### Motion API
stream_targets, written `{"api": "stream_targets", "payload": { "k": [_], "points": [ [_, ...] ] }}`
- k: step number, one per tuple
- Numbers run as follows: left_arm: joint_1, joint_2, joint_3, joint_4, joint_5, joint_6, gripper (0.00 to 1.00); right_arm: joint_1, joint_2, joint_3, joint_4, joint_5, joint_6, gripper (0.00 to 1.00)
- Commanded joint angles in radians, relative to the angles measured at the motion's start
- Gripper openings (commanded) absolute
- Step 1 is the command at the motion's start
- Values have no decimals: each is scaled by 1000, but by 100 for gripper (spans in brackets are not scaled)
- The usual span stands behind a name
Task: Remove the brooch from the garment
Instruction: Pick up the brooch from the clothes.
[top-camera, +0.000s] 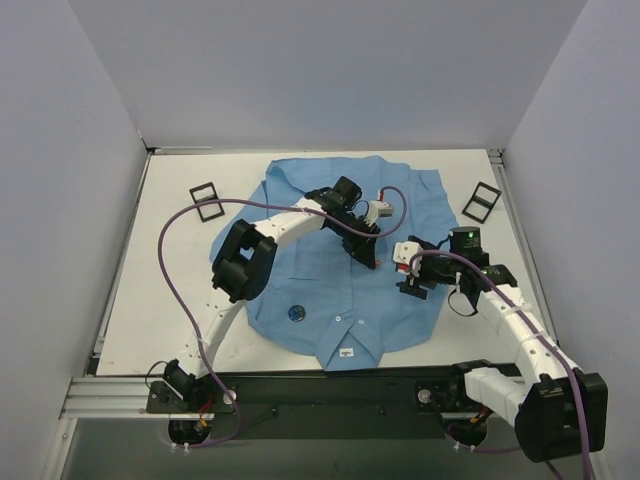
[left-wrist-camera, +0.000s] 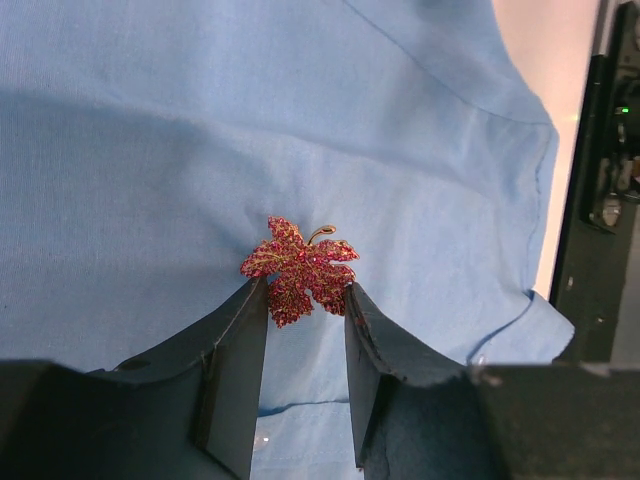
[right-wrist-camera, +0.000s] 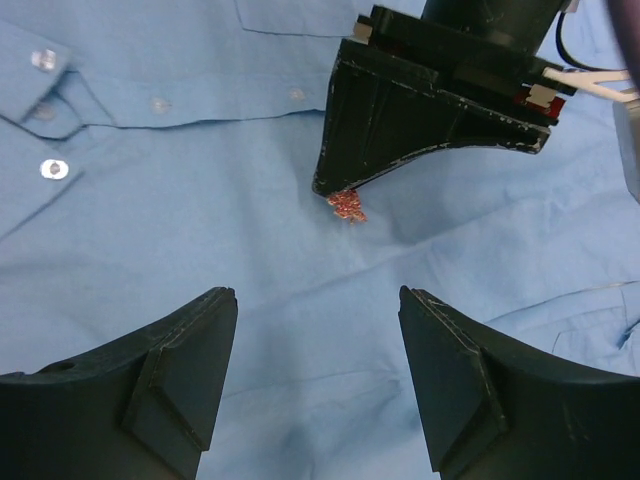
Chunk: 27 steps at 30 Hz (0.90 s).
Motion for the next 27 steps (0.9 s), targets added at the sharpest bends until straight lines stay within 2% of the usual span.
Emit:
{"api": "stream_targets", "payload": {
  "k": [1, 4, 12, 25, 27],
  "points": [
    [5, 13, 62, -32, 121, 3, 42, 24, 66, -37, 236, 17, -21, 66],
    [8, 18, 63, -32, 160, 3, 42, 34, 116, -51, 349, 31, -11, 66],
    [20, 21, 60, -30, 233, 10, 42, 46, 227, -68, 472, 16, -17, 58],
    [28, 21, 57, -19, 330, 8, 42, 46, 308, -52, 466, -66, -71, 56],
    [28, 23, 57, -21, 341, 8, 42, 44, 323, -42, 458, -72, -78, 52]
  ]
}}
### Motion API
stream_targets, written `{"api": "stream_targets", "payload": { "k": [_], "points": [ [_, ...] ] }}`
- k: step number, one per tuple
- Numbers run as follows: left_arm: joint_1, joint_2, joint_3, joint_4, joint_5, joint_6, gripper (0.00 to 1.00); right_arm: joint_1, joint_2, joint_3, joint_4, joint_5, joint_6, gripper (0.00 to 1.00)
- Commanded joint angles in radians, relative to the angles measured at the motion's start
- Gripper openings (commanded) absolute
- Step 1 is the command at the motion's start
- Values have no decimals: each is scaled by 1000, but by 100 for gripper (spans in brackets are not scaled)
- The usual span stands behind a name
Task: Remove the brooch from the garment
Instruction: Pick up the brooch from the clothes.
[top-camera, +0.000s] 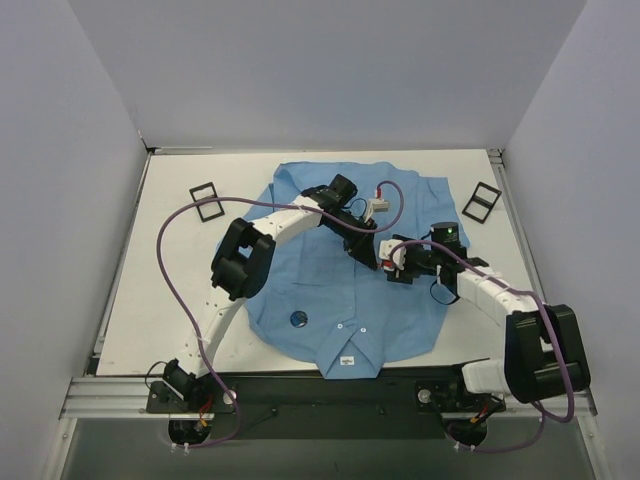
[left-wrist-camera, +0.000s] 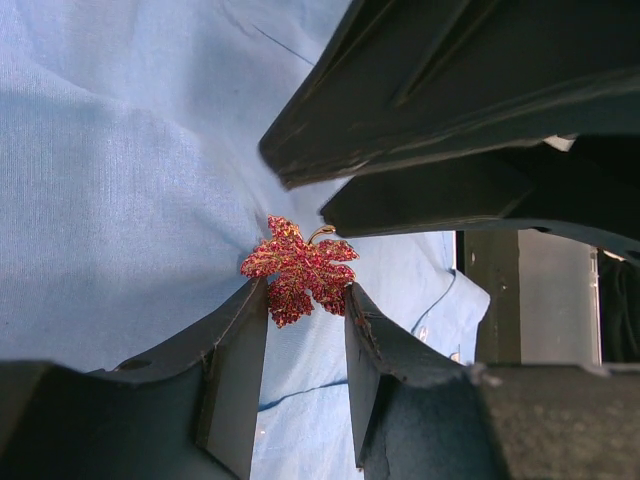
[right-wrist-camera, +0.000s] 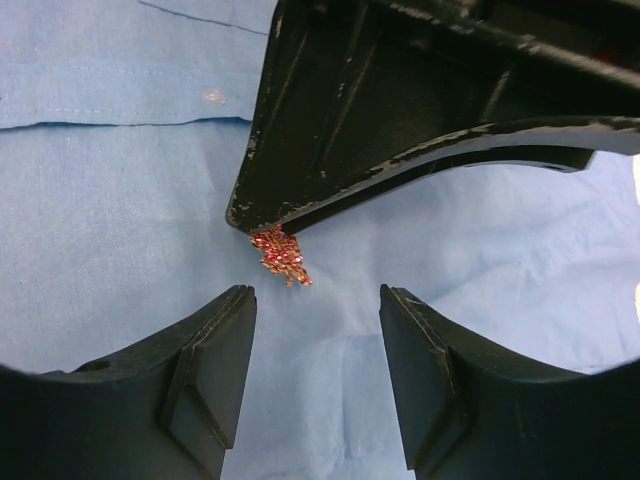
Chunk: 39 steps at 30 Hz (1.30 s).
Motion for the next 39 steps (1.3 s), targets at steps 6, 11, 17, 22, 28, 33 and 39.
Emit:
{"api": "stream_targets", "payload": {
  "k": [6, 11, 17, 22, 28, 33, 39],
  "points": [
    [4, 11, 39, 2, 88, 8, 42, 4, 54, 28, 51, -119, -20, 40],
    [4, 19, 46, 5, 94, -1, 43, 5, 57, 19, 80, -121, -9, 35],
    [4, 22, 55, 5, 98, -12, 43, 7, 51, 19, 72, -133, -25, 29],
    [9, 23, 59, 30, 104, -44, 43, 10, 51, 25, 5, -145, -74, 28],
    [12, 26, 62, 45, 111, -67, 43, 23, 41, 25, -31, -144, -112, 23],
    [12, 25, 62, 53, 110, -73, 43, 31, 44, 21, -20, -132, -111, 16],
    [13, 20, 58, 53, 108, -73, 43, 42, 45, 28, -26, -115, -109, 0]
  ]
}}
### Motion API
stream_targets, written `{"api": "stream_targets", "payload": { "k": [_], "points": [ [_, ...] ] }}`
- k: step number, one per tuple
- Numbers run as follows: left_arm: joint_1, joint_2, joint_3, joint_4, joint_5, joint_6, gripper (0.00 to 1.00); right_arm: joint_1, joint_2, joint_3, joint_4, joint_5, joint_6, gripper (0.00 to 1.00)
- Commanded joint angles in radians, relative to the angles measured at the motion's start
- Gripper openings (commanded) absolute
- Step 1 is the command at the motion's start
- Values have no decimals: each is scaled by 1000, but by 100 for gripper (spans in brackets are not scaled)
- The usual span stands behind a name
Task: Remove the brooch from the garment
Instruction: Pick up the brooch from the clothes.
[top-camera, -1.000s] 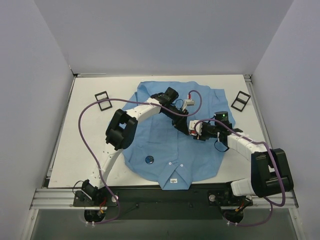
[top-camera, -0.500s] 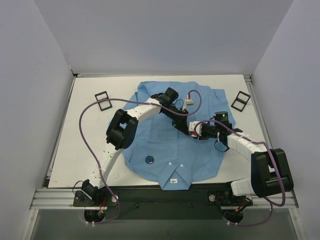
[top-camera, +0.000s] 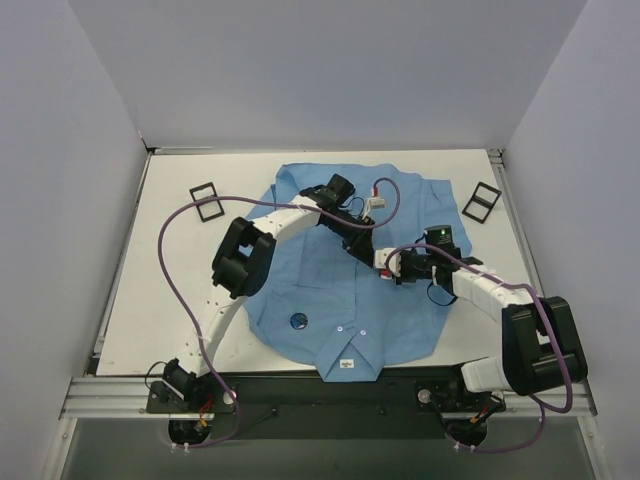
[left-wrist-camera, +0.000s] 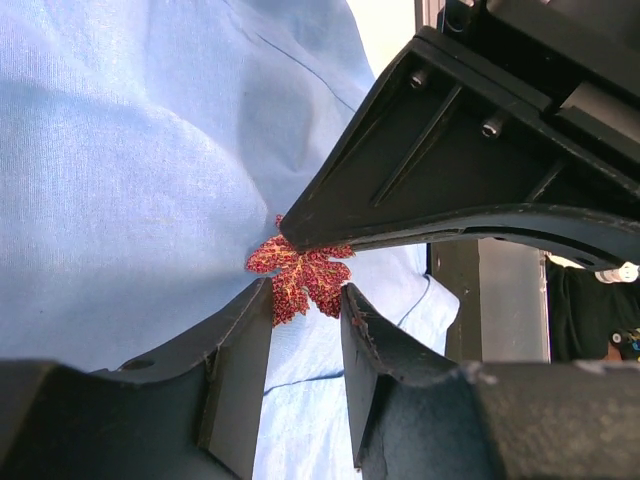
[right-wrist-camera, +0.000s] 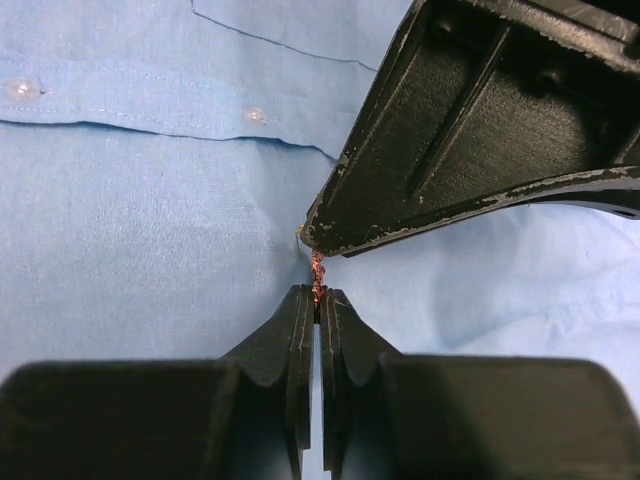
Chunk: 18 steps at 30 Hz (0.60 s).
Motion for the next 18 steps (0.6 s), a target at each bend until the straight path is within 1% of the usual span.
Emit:
{"api": "stream_targets", "payload": {
  "k": [1, 6, 10, 11, 13, 14, 18],
  "points": [
    [0, -12, 44, 37, 28, 3, 45, 14, -14, 31, 10, -71, -12, 0],
    [12, -30, 41, 49, -1, -8, 47, 22, -31, 66, -74, -73, -18, 0],
    [26, -47, 38, 54, -38, -11, 56, 22, -39, 114, -137, -70, 3, 0],
    [29, -54, 33, 52, -44, -8, 59, 23, -40, 127, -207, -67, 9, 0],
    [37, -77, 24, 51, -70, 1, 60, 25, -44, 173, -266, -67, 15, 0],
    [46, -87, 9, 52, -80, 6, 65, 25, -47, 195, -325, -67, 18, 0],
    [66, -160, -40, 60, -135, 39, 69, 29, -33, 287, -482, -68, 28, 0]
  ]
}}
